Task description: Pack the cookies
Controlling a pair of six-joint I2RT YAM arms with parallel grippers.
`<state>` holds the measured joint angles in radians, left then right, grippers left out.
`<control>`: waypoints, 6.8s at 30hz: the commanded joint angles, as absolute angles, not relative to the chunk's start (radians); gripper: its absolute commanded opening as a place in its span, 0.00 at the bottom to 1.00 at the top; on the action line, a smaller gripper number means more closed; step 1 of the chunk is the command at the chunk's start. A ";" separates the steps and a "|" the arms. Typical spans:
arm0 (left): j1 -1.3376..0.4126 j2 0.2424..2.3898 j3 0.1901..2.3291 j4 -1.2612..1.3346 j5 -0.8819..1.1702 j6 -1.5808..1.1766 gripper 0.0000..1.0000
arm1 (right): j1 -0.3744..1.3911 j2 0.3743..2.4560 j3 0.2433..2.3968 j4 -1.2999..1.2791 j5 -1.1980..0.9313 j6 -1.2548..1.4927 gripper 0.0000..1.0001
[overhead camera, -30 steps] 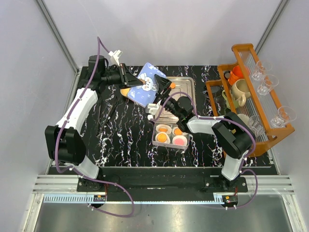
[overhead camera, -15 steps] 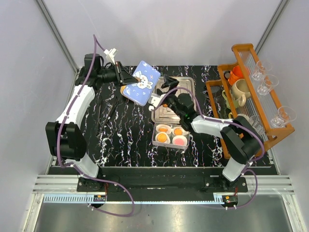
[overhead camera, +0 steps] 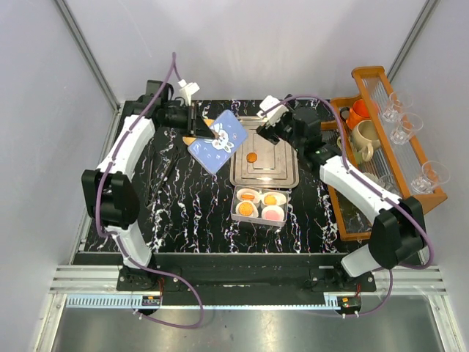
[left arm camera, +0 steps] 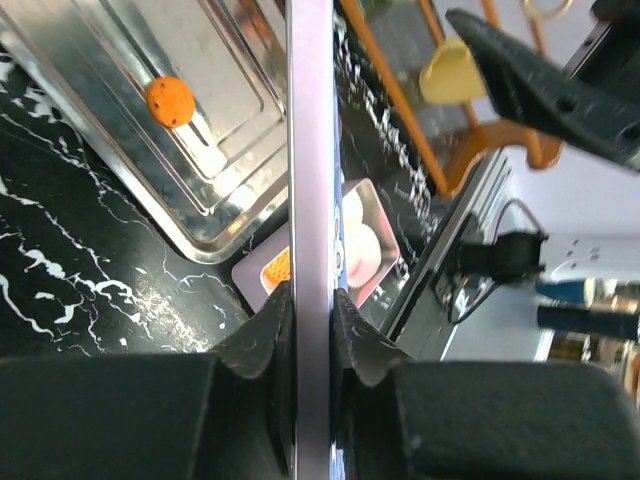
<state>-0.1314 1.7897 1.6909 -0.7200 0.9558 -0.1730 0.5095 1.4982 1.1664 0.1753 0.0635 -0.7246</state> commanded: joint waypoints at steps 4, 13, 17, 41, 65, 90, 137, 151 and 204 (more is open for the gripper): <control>-0.251 1.916 1.914 -1.096 0.924 0.218 0.00 | 0.439 1.450 1.330 -0.253 -0.064 -0.346 0.98; -0.380 2.106 2.167 -1.465 0.991 0.518 0.00 | 0.356 1.430 1.370 -0.469 -0.256 -0.085 0.97; -0.429 2.138 2.148 -1.499 1.000 0.610 0.00 | 0.310 1.393 1.344 -0.506 -0.345 -0.032 0.97; -0.534 2.252 2.192 -1.494 1.200 0.675 0.00 | 0.193 1.189 1.052 -0.569 -0.733 -0.034 0.93; -0.538 2.132 2.082 -1.525 1.315 0.782 0.00 | 0.190 1.259 0.960 -0.446 -0.830 -0.054 0.86; -0.515 2.178 2.137 -1.378 1.235 0.580 0.19 | 0.190 1.345 1.031 -0.480 -0.936 -0.089 0.00; -0.318 1.766 1.516 -0.762 0.769 0.003 0.99 | 0.192 1.374 0.874 -0.382 -0.974 0.468 0.00; -0.376 1.683 1.327 -0.623 0.755 -0.100 0.99 | 0.192 1.416 0.770 -0.164 -0.920 0.650 0.00; -0.480 1.686 1.193 -0.545 0.715 -0.114 0.99 | 0.238 1.397 0.657 -0.087 -0.870 0.661 0.00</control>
<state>-0.4644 1.7214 1.1995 -0.5751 0.7246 -0.1066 0.2291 1.4235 0.6514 -0.1017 -0.8761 0.6811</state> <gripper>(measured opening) 0.987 0.199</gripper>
